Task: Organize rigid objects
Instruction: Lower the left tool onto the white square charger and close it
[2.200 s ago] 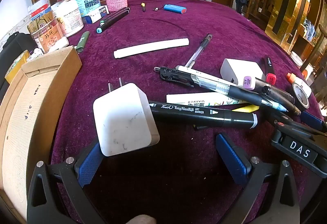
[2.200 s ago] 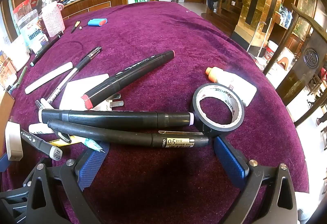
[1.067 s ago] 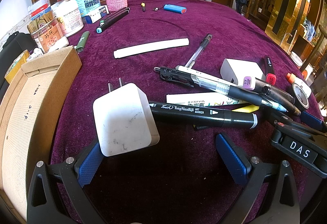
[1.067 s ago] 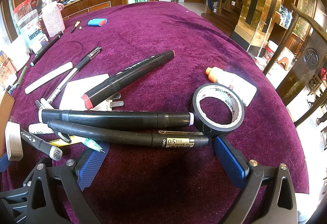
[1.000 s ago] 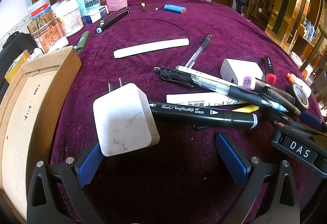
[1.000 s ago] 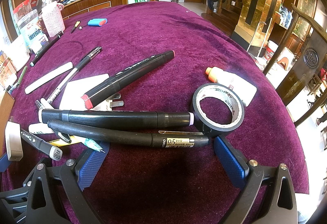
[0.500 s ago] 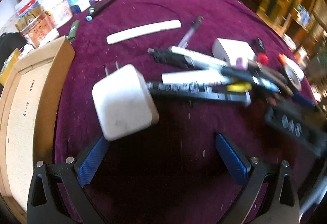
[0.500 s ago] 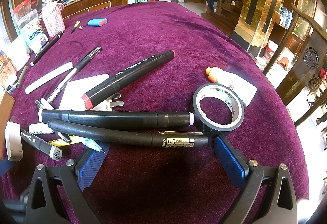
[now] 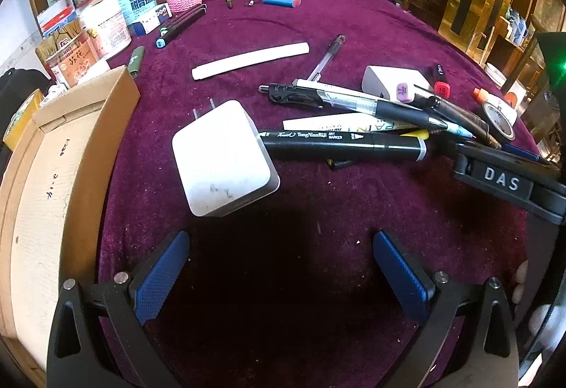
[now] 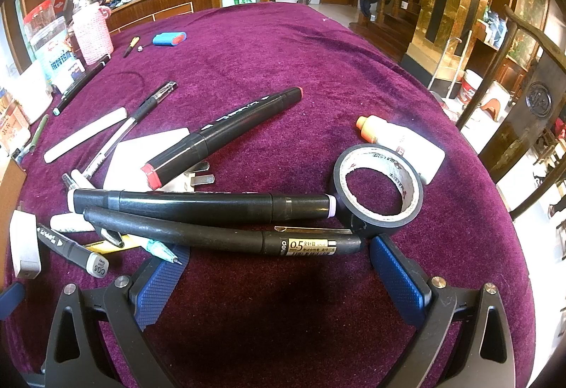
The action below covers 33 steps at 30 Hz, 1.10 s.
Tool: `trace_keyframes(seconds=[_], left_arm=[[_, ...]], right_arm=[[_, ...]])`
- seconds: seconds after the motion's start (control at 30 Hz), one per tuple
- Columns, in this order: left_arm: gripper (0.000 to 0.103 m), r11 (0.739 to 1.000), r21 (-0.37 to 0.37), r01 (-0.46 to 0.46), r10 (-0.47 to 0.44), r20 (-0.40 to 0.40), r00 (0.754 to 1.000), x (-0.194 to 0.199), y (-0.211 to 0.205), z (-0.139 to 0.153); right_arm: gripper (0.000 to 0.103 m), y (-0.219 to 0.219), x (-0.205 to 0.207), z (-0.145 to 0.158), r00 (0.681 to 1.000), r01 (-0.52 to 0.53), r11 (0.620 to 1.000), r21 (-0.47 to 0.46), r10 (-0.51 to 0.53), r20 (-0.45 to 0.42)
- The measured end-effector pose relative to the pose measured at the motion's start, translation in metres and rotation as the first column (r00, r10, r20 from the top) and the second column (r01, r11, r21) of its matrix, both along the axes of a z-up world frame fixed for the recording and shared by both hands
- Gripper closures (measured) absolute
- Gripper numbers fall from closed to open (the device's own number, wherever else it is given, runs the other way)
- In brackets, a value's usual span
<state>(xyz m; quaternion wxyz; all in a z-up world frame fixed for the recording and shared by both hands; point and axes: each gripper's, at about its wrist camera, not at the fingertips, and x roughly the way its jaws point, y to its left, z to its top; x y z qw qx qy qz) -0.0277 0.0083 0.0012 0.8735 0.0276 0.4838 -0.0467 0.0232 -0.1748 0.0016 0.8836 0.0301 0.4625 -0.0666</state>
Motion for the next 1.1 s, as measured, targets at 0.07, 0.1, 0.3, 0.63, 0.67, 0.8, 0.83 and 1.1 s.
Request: trace_keyframes(seconds=[0.07, 0.1, 0.3, 0.63, 0.67, 0.8, 0.83, 1.1], left_arm=[[0.000, 1.000, 0.001, 0.000, 0.000, -0.001, 1.000, 0.000, 0.000, 0.000], [0.000, 1.000, 0.002, 0.000, 0.000, -0.001, 1.000, 0.000, 0.000, 0.000], [0.000, 1.000, 0.004, -0.022, 0.022, 0.001, 1.000, 0.000, -0.003, 0.000], [0.000, 0.982, -0.188, -0.020, 0.034, 0.076, 0.997, -0.016, 0.025, 0.021], [0.000, 0.982, -0.191, -0.014, 0.034, 0.105, 0.994, -0.021, 0.026, 0.028], [0.000, 0.979, -0.205, -0.007, 0.040, 0.156, 0.987, -0.029, 0.032, 0.052], [0.000, 0.980, -0.200, -0.015, 0.046, 0.147, 0.988, -0.027, 0.034, 0.056], [0.034, 0.984, -0.167, -0.068, 0.072, 0.021, 0.997, 0.013, 0.054, 0.052]], right_arm=[[0.001, -0.001, 0.004, 0.001, 0.997, -0.054, 0.998, 0.014, 0.055, -0.049], [0.001, -0.004, 0.004, 0.002, 0.997, -0.055, 0.998, 0.036, 0.057, -0.059], [0.001, -0.005, 0.003, 0.007, 0.991, -0.070, 0.998, -0.002, 0.069, -0.116], [0.001, -0.007, -0.093, 0.096, 0.904, 0.013, 0.998, -0.062, 0.015, 0.428], [0.001, -0.008, -0.096, 0.104, 0.870, 0.051, 0.994, -0.095, 0.002, 0.493], [0.001, -0.025, -0.042, 0.098, 0.890, 0.074, 0.995, -0.064, -0.037, 0.454], [0.001, -0.031, -0.033, 0.093, 0.891, 0.081, 0.996, -0.037, -0.055, 0.450], [0.001, -0.063, -0.014, 0.068, 0.894, 0.159, 0.986, 0.041, -0.161, 0.418]])
